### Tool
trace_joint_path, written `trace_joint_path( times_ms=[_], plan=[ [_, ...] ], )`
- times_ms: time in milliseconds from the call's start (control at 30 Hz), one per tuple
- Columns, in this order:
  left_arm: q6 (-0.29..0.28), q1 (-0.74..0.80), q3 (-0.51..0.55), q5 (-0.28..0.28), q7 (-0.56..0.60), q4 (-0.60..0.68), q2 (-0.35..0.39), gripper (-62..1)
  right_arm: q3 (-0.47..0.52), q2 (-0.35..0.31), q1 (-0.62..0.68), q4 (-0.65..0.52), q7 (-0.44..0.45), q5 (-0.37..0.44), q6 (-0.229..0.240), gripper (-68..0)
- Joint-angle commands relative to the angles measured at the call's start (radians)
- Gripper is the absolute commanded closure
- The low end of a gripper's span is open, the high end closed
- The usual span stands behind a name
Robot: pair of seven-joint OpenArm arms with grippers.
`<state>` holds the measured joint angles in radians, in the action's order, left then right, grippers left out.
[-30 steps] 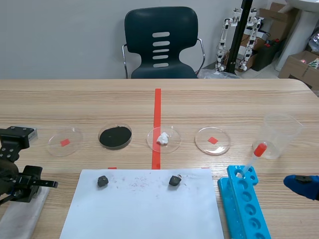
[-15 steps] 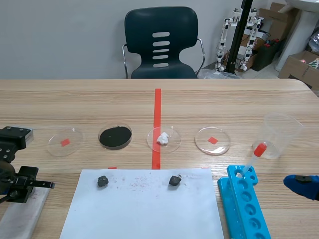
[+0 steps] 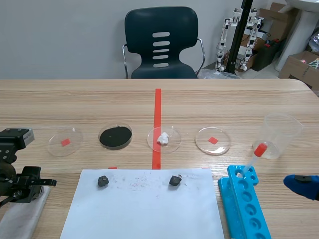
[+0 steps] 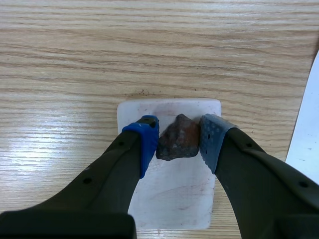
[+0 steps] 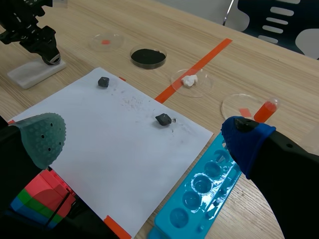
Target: Rub the mineral on the streak plate
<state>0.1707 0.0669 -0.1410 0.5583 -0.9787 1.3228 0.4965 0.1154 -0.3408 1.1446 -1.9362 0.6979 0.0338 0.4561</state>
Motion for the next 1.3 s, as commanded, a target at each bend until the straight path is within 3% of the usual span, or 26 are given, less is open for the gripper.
trace_joint_path(
  times_ms=[0,233,333,467,567,767,967,1033,1100,1167,1267],
  plan=[
    [-0.01,0.019,-0.011,0.005,-0.006,-0.006,-0.016,-11.7,0.001,0.0,-0.001,-0.008,0.015,0.015,0.001,-67.9],
    [0.06,0.019,-0.011,-0.18,-0.042,-0.006,-0.015,-11.7,0.001,0.0,-0.001,-0.008,0.015,0.015,0.001,-67.9],
    [0.075,0.019,-0.011,-0.212,-0.056,-0.006,-0.013,-11.7,0.001,0.0,-0.001,-0.008,0.015,0.015,0.001,-67.9],
    [0.079,0.019,-0.011,-0.216,-0.059,-0.006,-0.014,-11.7,0.001,0.0,-0.001,-0.008,0.015,0.015,0.001,-67.9],
    [0.077,0.019,-0.011,-0.185,-0.058,-0.006,-0.016,-11.7,0.001,0.0,-0.001,-0.008,0.015,0.015,0.001,-67.9],
    [-0.019,0.019,-0.011,0.015,-0.004,-0.006,-0.017,-11.7,0.001,0.0,-0.001,-0.008,0.015,0.015,0.001,-67.9],
    [-0.033,0.019,-0.011,0.037,0.002,-0.006,-0.016,-11.7,0.001,0.0,-0.001,-0.008,0.015,0.015,0.001,-67.9],
    [-0.032,0.019,-0.011,0.007,0.002,-0.006,-0.016,-11.7,0.001,0.0,-0.001,-0.008,0.015,0.015,0.001,-67.9],
    [-0.016,0.019,-0.011,-0.066,-0.01,-0.006,-0.015,-11.7,0.001,0.0,-0.001,-0.008,0.015,0.015,0.001,-67.9],
    [0.027,0.019,-0.011,-0.134,-0.026,-0.006,-0.009,-11.7,0.001,0.0,-0.001,-0.008,0.015,0.015,0.001,-67.9],
    [0.074,0.019,-0.01,-0.182,-0.046,-0.006,0.012,-11.7,0.001,0.0,-0.001,-0.008,0.015,0.015,0.001,-67.9]
  ],
)
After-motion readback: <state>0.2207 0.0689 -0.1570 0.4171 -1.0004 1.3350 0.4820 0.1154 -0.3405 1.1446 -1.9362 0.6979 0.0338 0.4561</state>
